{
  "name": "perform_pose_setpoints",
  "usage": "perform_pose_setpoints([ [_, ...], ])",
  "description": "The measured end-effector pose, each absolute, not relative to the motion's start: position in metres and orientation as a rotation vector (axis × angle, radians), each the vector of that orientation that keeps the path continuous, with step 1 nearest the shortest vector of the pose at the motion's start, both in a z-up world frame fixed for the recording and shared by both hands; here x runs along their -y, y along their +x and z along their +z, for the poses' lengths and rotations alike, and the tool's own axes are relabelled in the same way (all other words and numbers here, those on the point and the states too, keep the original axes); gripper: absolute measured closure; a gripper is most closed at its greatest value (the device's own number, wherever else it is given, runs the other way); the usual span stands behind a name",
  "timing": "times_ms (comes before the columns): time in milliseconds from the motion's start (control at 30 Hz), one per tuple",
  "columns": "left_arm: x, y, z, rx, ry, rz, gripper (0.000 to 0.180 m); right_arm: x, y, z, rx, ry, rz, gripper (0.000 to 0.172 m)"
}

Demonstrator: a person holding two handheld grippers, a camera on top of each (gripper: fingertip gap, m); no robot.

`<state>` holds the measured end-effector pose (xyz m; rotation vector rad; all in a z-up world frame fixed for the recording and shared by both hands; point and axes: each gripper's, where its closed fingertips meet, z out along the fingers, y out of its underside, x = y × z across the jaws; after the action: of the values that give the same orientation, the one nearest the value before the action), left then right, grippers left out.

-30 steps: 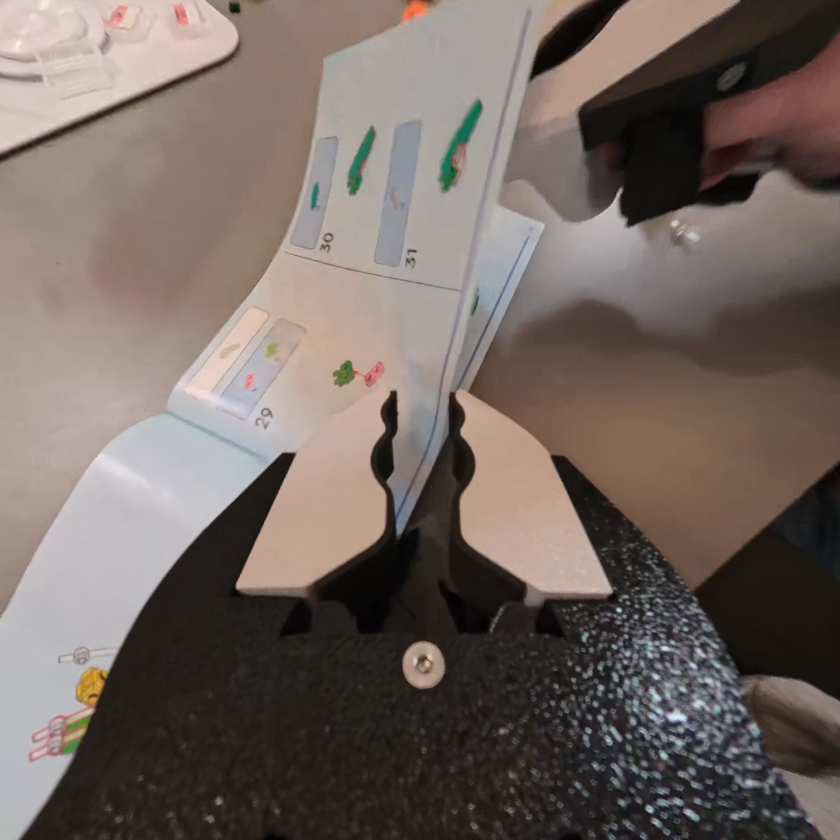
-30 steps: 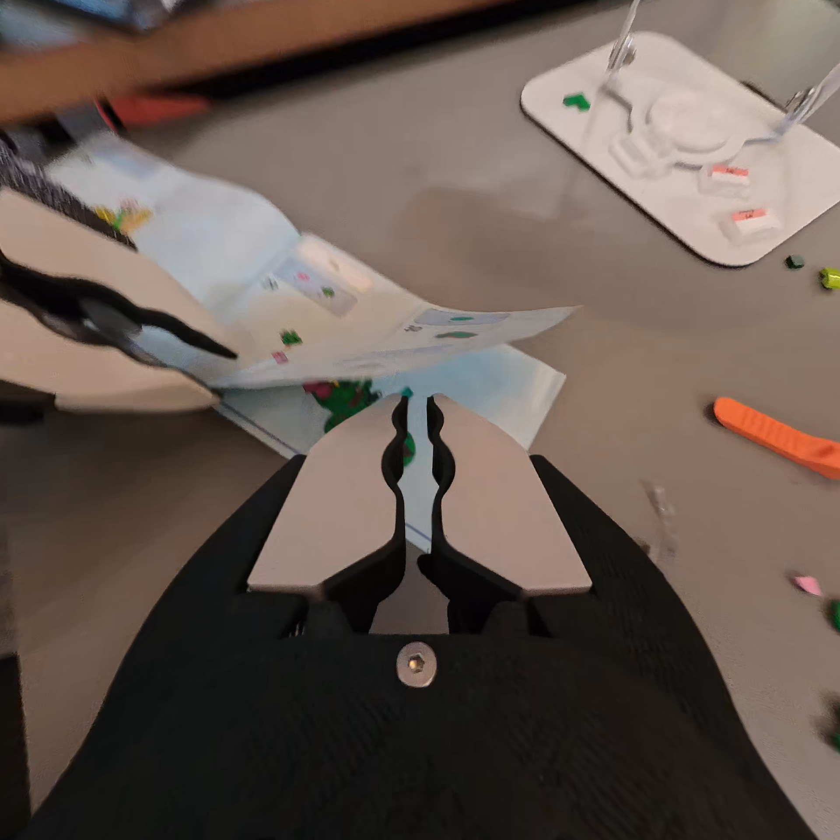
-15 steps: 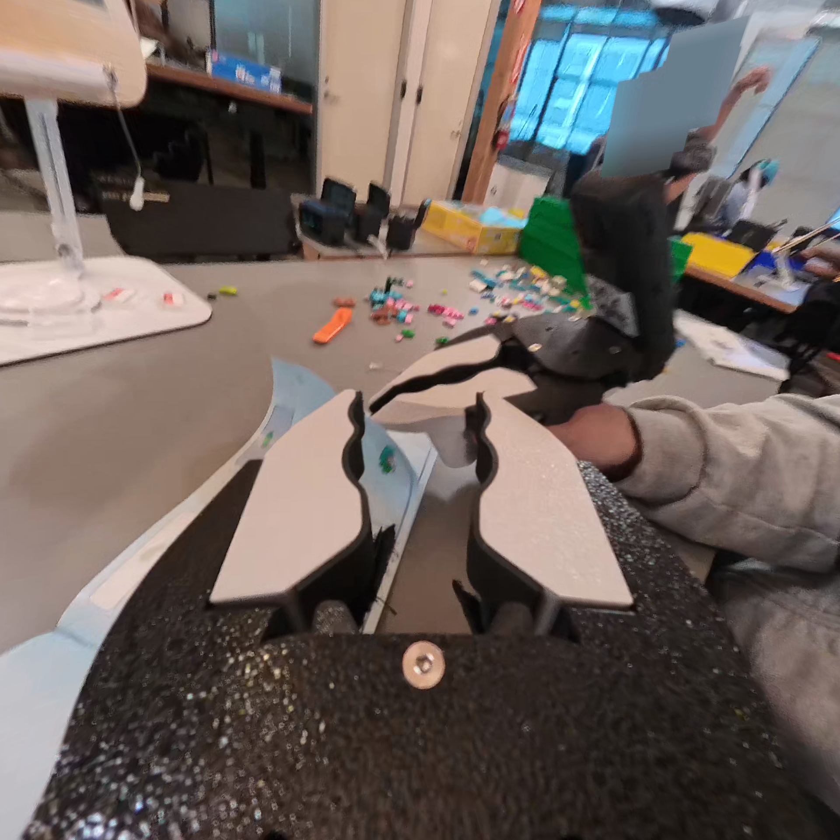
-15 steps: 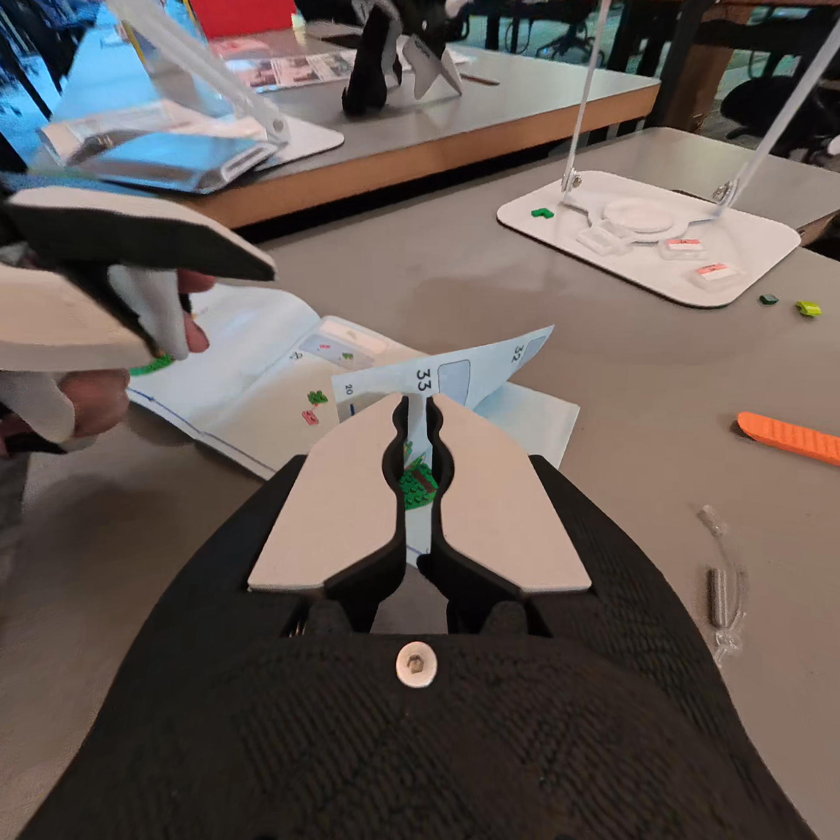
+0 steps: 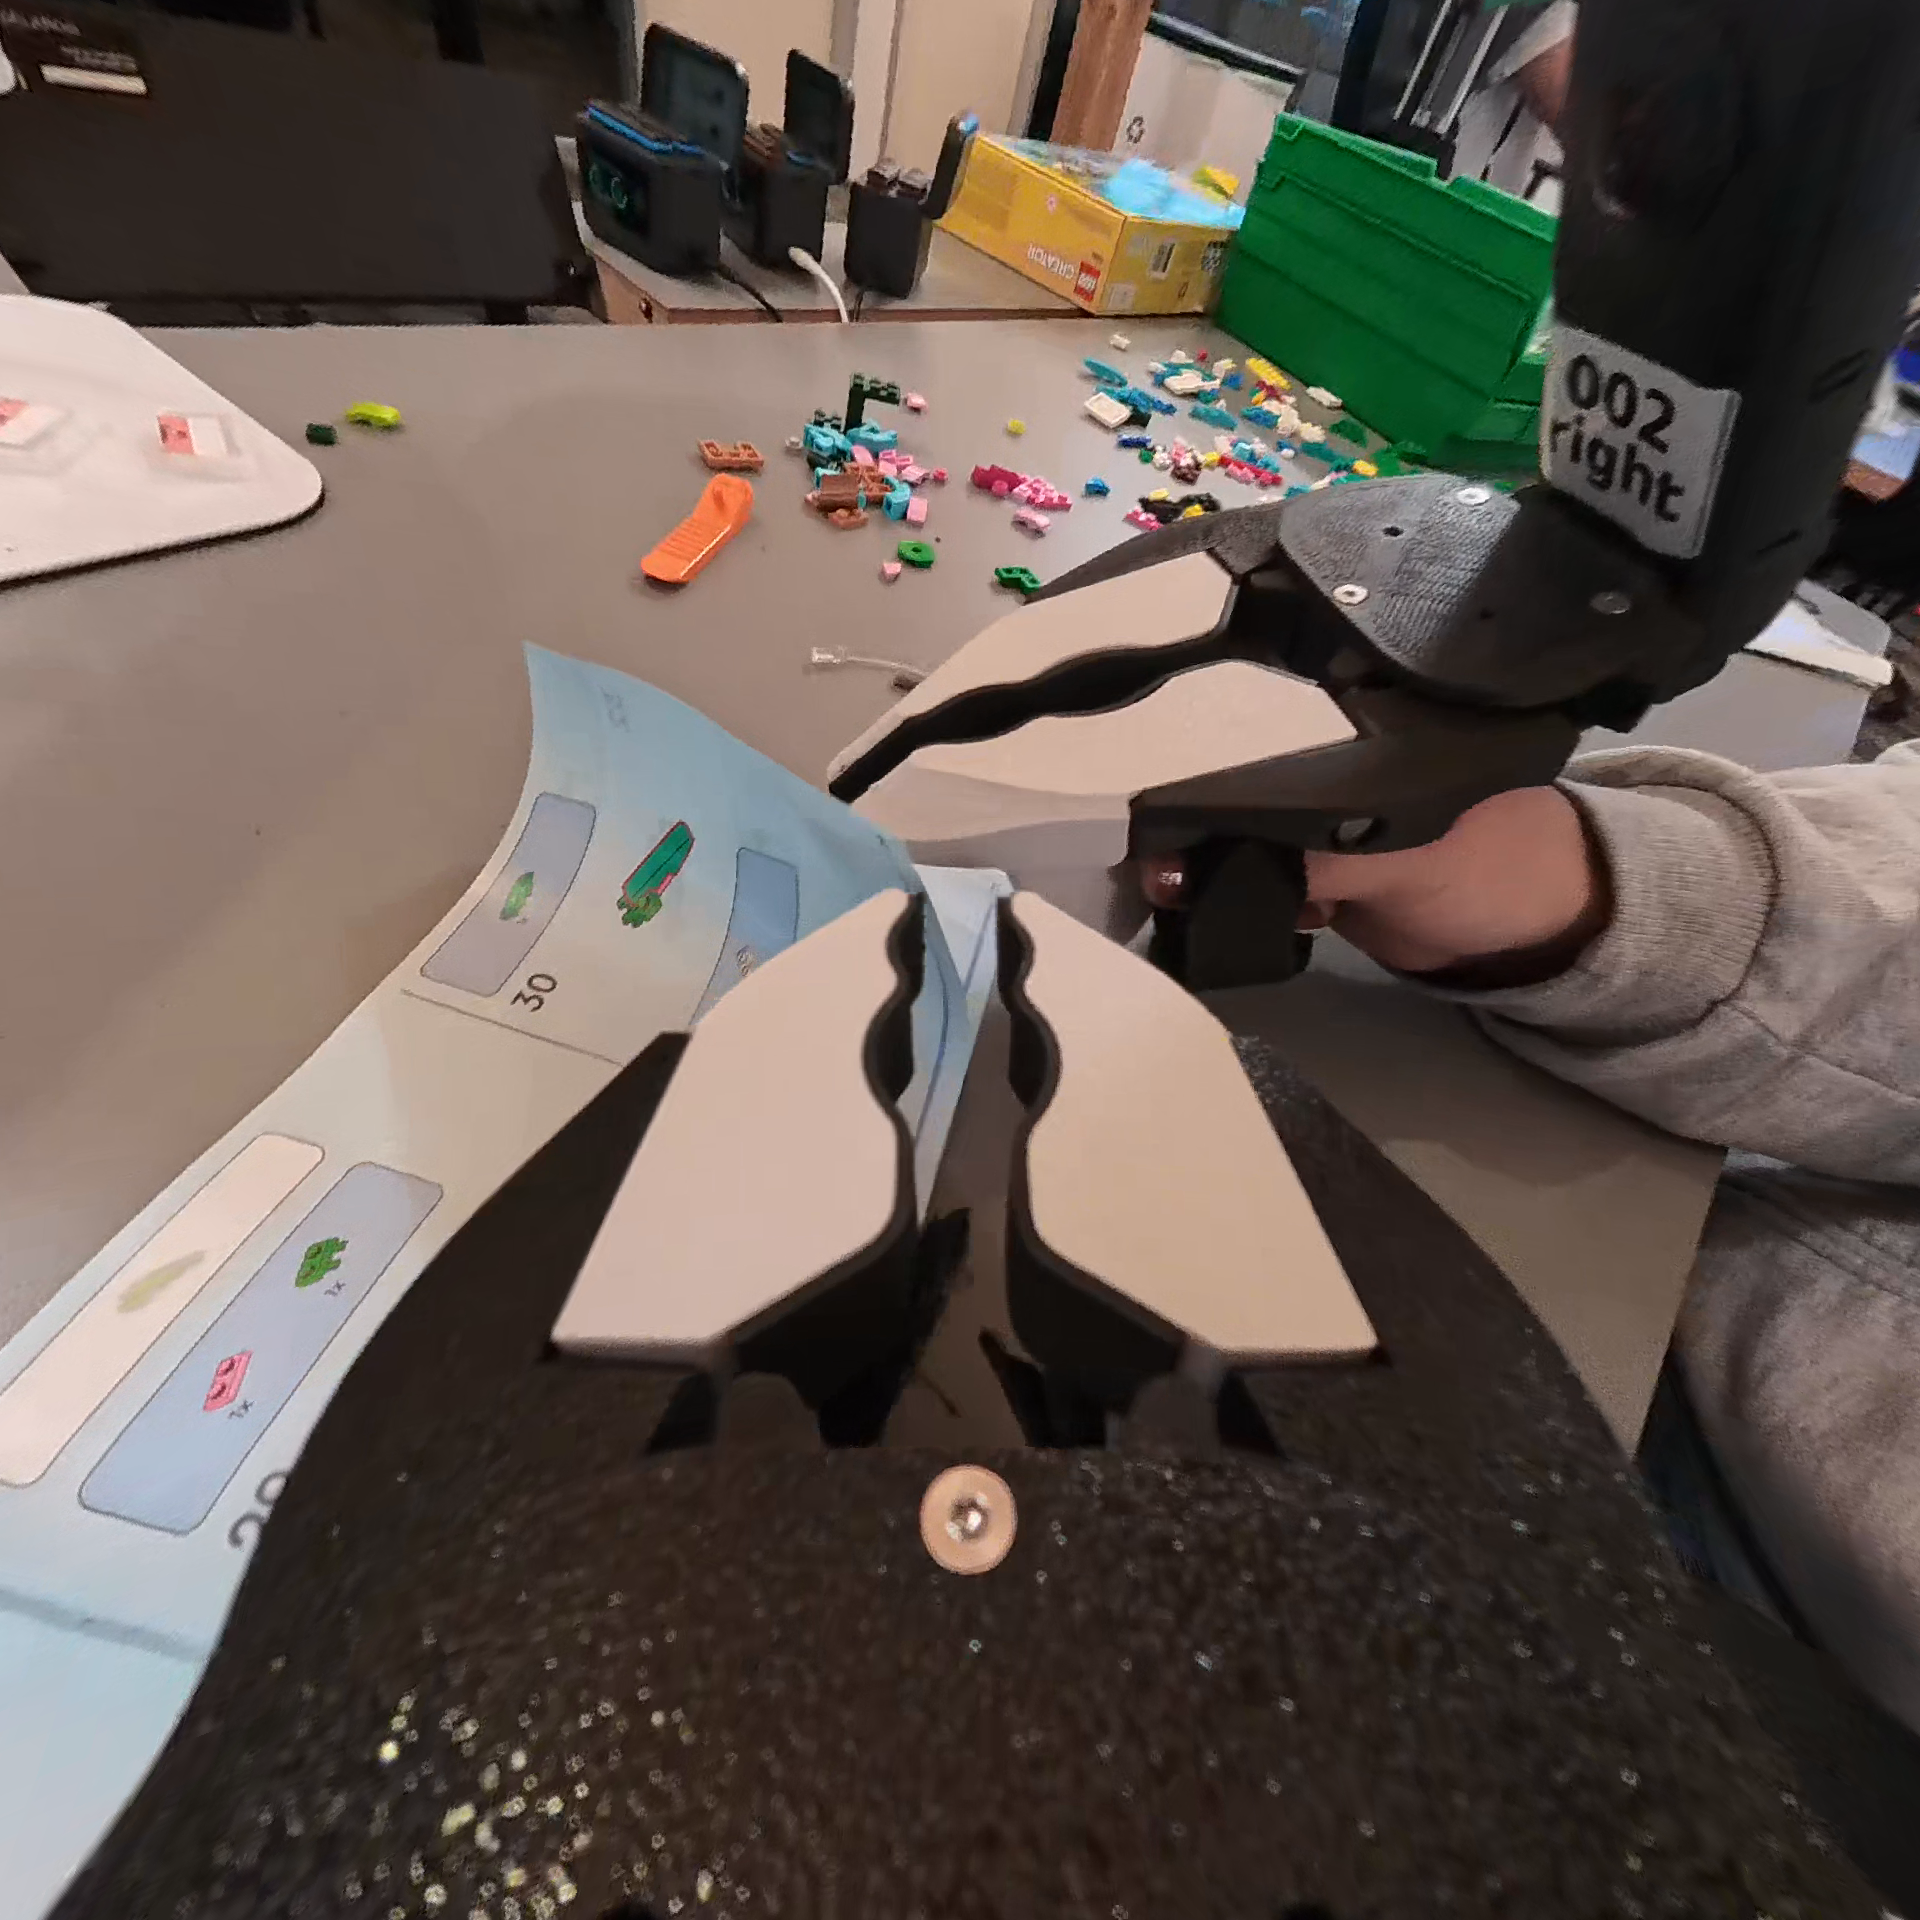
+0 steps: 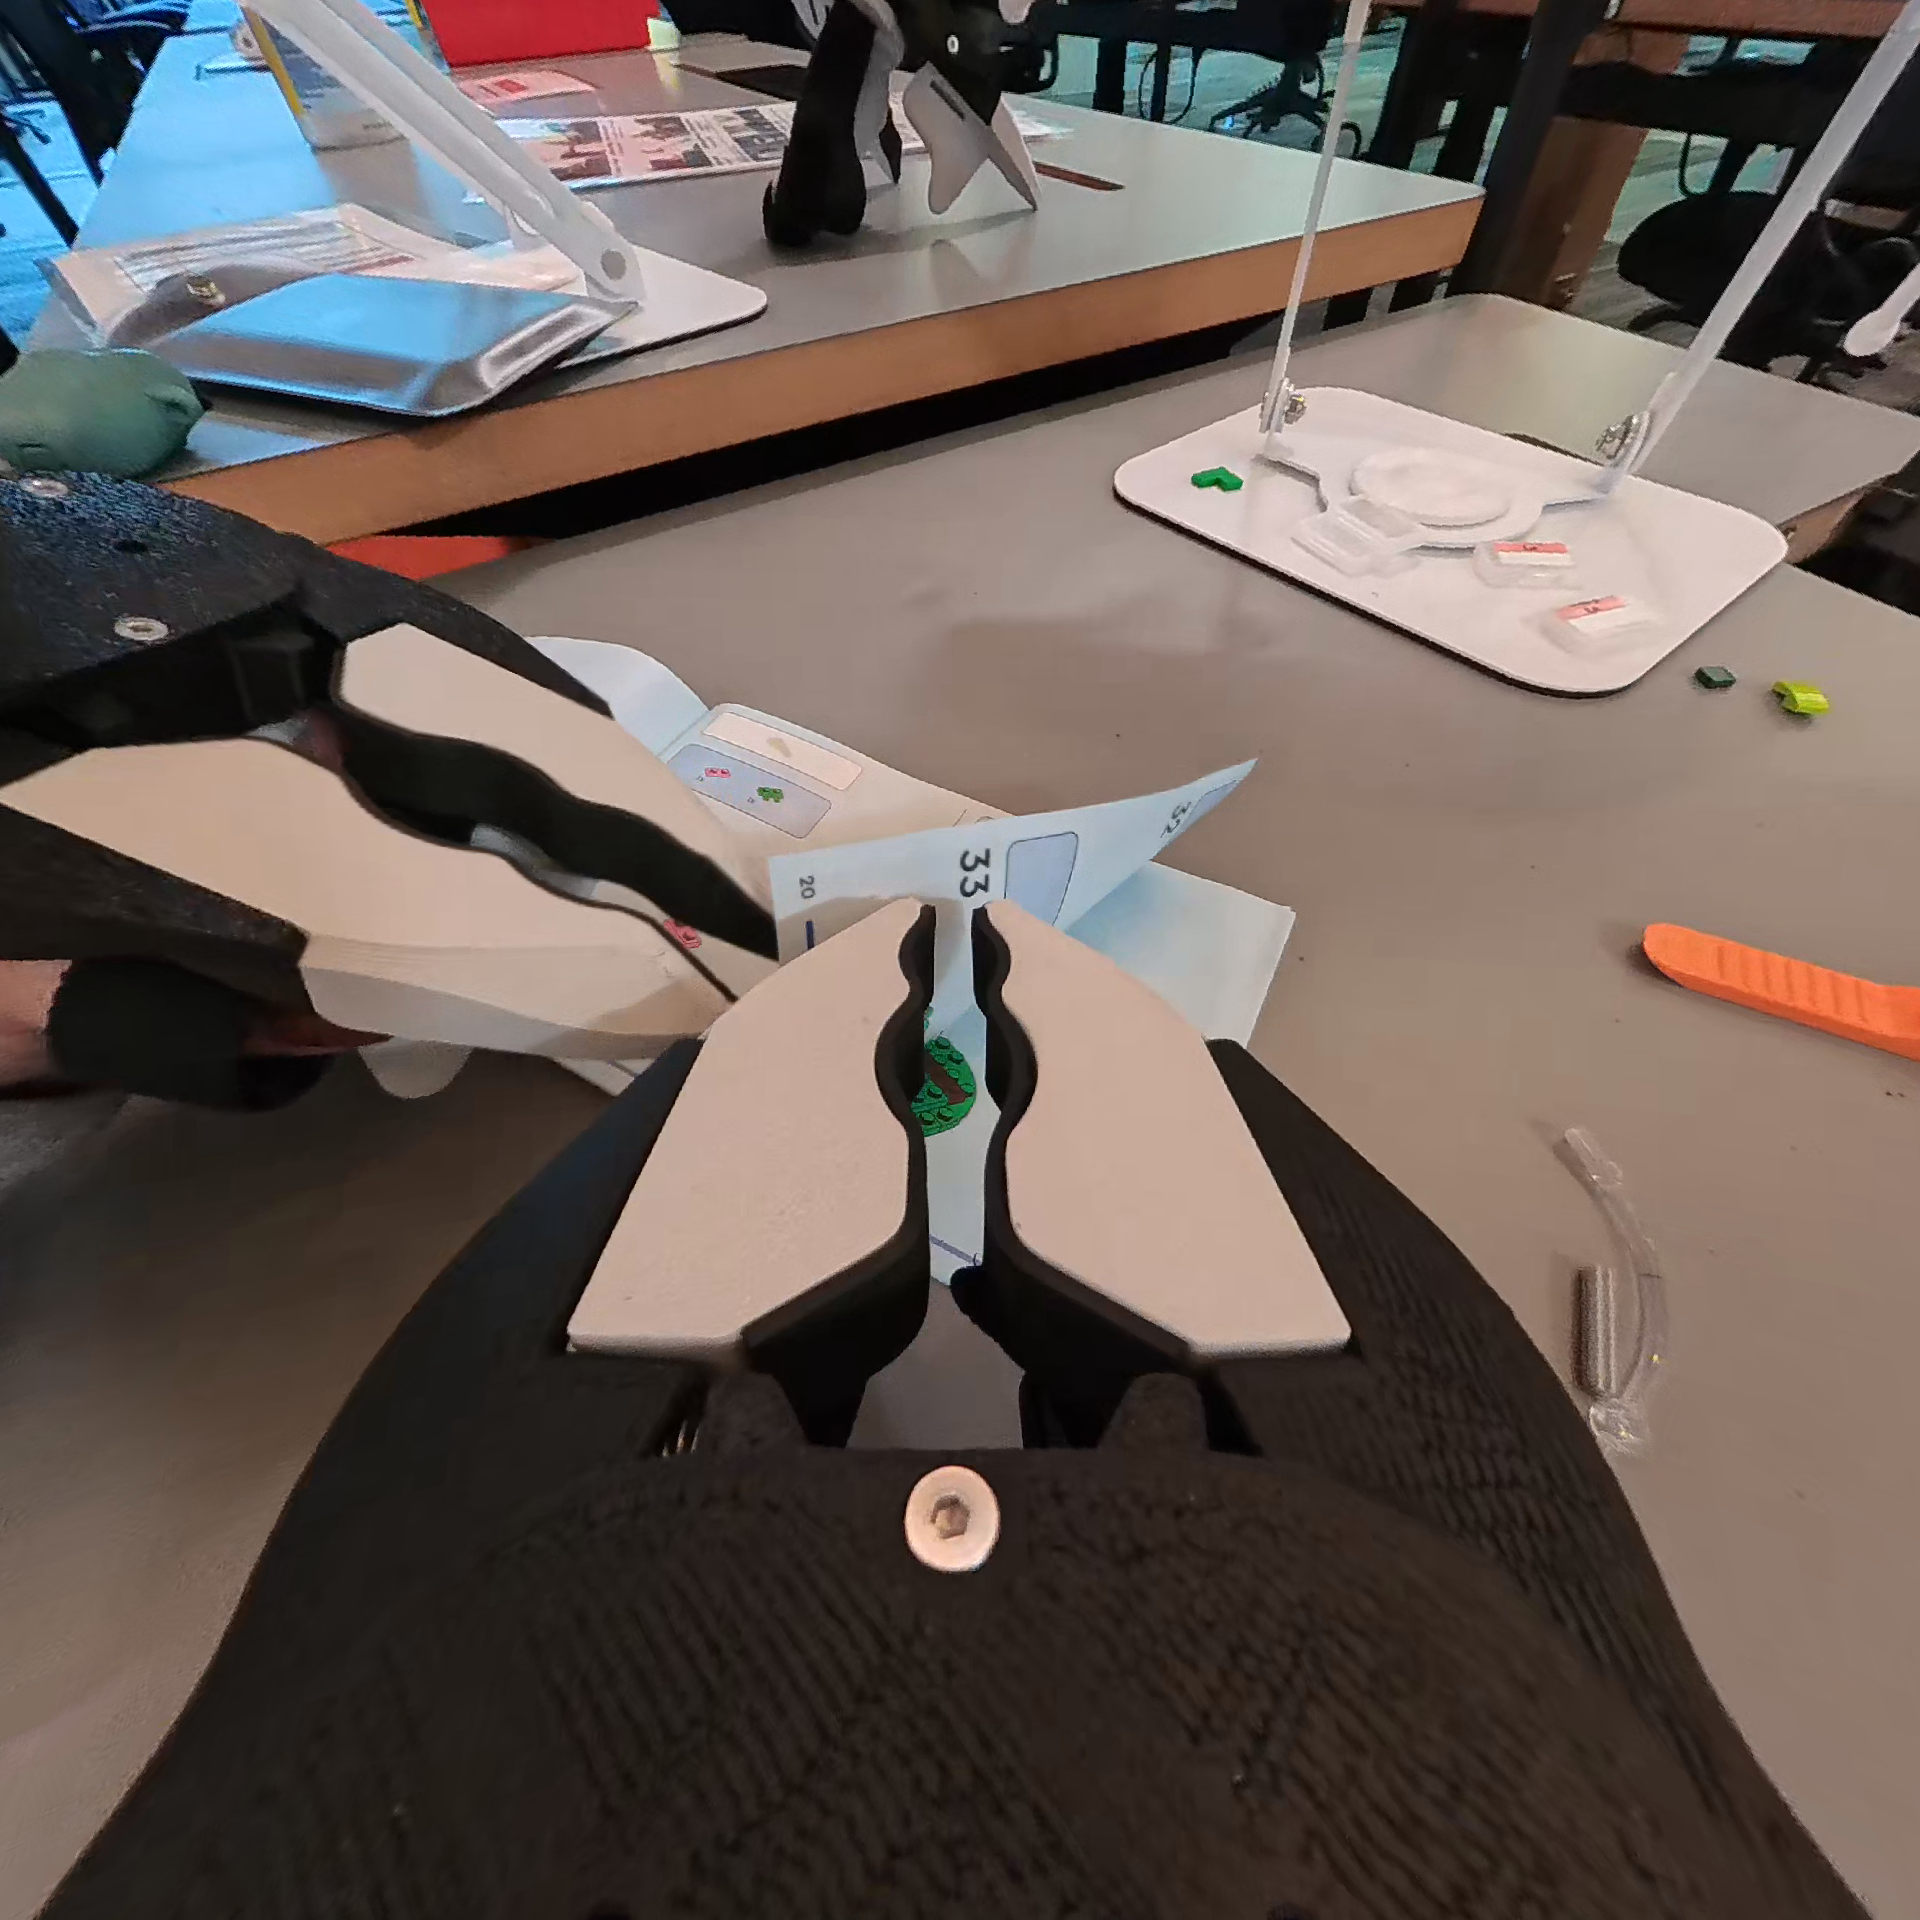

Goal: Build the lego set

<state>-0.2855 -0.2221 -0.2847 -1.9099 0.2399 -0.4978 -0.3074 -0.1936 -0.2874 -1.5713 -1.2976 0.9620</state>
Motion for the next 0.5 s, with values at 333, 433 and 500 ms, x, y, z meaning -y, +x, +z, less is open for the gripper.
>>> perform_pose_setpoints([
  [333, 0.2171, -0.2901, -0.2843, -0.185, -1.897, -0.497, 0.159, 0.1937, -0.3068, -0.2882, 1.299, -1.573, 0.961, 0.167],
  [433, 0.2145, -0.2907, -0.2861, -0.172, -1.903, -0.491, 0.159, 0.1938, -0.3071, -0.2885, 1.301, -1.574, 0.962, 0.167],
  [500, 0.2126, -0.2908, -0.289, -0.158, -1.921, -0.492, 0.161, 0.1939, -0.3072, -0.2888, 1.303, -1.574, 0.96, 0.167],
])
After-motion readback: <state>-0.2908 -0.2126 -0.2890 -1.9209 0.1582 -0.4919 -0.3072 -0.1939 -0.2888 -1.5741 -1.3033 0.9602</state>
